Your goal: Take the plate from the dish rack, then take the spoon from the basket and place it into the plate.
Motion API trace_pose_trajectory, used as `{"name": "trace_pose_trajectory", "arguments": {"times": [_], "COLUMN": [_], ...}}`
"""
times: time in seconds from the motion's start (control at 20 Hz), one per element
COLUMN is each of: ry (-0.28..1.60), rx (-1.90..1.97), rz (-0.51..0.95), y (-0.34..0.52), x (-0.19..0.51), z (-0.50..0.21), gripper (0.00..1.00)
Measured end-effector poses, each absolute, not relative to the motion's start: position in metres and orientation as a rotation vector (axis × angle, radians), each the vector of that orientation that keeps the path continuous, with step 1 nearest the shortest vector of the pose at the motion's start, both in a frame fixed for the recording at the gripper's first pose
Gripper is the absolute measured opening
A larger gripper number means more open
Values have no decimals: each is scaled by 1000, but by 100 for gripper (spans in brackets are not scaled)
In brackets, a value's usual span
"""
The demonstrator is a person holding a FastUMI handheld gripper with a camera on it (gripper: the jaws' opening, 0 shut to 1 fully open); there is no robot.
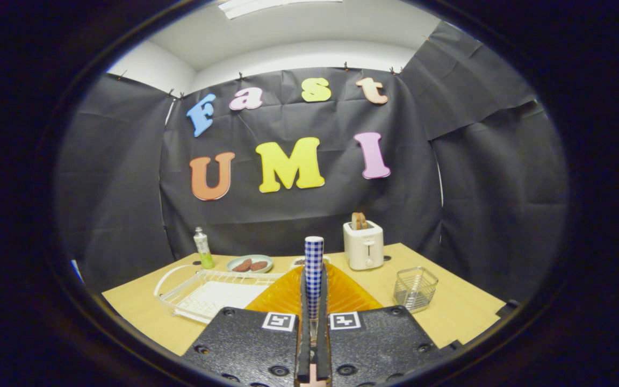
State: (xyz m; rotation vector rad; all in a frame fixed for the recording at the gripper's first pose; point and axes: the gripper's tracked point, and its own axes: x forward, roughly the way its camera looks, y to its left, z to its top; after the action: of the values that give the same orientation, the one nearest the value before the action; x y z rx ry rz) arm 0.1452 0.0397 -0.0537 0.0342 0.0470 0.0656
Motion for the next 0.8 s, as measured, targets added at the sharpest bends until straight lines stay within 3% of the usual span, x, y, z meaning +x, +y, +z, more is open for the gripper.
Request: {"name": "trace_pose_trajectory", "arguments": {"times": [0.4,0.8], "ry": [60,131], "rx": [39,80], "rz": [93,82], "y": [112,128], "x": [112,119], "z": [-112,-162], "gripper": [10,10]}}
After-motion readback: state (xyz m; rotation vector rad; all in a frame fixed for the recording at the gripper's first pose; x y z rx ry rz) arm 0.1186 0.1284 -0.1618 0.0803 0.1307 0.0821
